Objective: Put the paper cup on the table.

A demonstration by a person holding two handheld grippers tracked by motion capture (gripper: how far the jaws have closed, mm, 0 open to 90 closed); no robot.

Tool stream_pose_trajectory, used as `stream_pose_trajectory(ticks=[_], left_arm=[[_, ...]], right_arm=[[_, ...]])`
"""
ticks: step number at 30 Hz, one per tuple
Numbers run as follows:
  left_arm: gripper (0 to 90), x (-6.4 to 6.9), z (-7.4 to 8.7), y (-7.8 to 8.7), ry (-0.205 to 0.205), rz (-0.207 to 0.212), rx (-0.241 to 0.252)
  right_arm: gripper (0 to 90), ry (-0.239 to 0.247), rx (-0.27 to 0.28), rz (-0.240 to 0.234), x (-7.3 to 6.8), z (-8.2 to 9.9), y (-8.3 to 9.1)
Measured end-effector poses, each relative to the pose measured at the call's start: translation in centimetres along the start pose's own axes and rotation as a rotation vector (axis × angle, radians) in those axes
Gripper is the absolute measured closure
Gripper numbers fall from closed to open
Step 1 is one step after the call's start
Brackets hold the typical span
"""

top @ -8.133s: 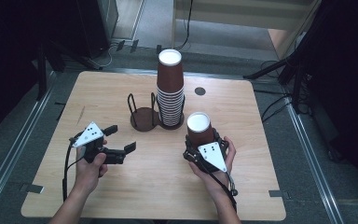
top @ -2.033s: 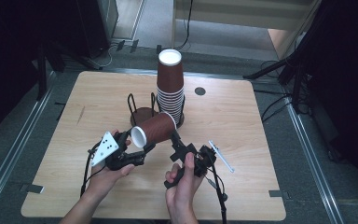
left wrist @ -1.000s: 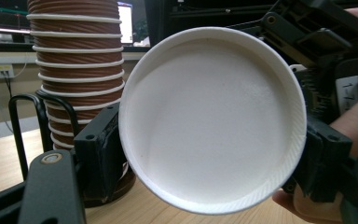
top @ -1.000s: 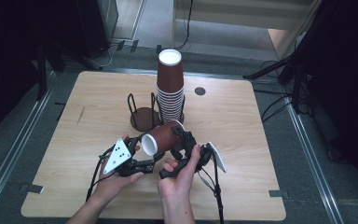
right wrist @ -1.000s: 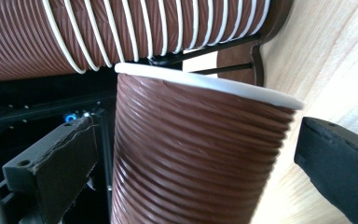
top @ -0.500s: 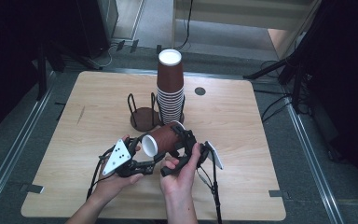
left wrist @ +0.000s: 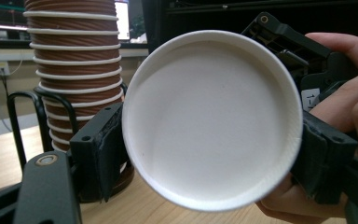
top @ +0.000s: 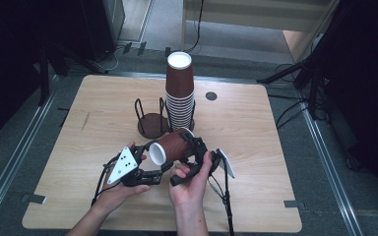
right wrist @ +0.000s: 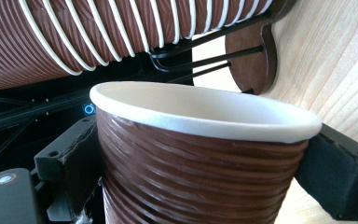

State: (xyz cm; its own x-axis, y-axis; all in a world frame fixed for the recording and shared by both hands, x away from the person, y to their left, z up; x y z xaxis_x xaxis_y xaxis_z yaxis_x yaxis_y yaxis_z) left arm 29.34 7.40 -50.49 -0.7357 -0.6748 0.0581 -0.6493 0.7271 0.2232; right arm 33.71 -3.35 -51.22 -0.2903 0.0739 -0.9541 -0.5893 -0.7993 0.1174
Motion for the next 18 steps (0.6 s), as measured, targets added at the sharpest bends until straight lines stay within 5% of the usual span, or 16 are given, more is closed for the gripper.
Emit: stream_pose_trajectory(ticks=[11, 18], left_arm=[[0.0, 0.4, 0.5, 0.3, 0.044, 0.047, -0.057], [0.0, -0.6, 1.3, 0.6, 0.078, 0.031, -0.09]], right_arm=[[10.6, 0.048, 0.045, -0.05, -0.9, -1.1, 0.8], [11.3, 0.135, 0.071, -0.068, -1.9, -1.5, 1.1]])
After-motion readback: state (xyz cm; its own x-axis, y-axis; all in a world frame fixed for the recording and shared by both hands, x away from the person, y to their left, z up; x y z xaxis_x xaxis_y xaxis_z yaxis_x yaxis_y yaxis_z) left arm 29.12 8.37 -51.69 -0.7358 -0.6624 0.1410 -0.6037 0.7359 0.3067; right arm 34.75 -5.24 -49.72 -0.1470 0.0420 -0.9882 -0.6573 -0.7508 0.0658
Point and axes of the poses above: each handheld gripper's, and its own axes: y roughly backward along the jaws, z roughly out of its underside, x roughly to its right, the point moved 8 cm from there along -y, roughly forward along the jaws, and after that the axes turned 13 degrees about -x, right-handed, at the moved point
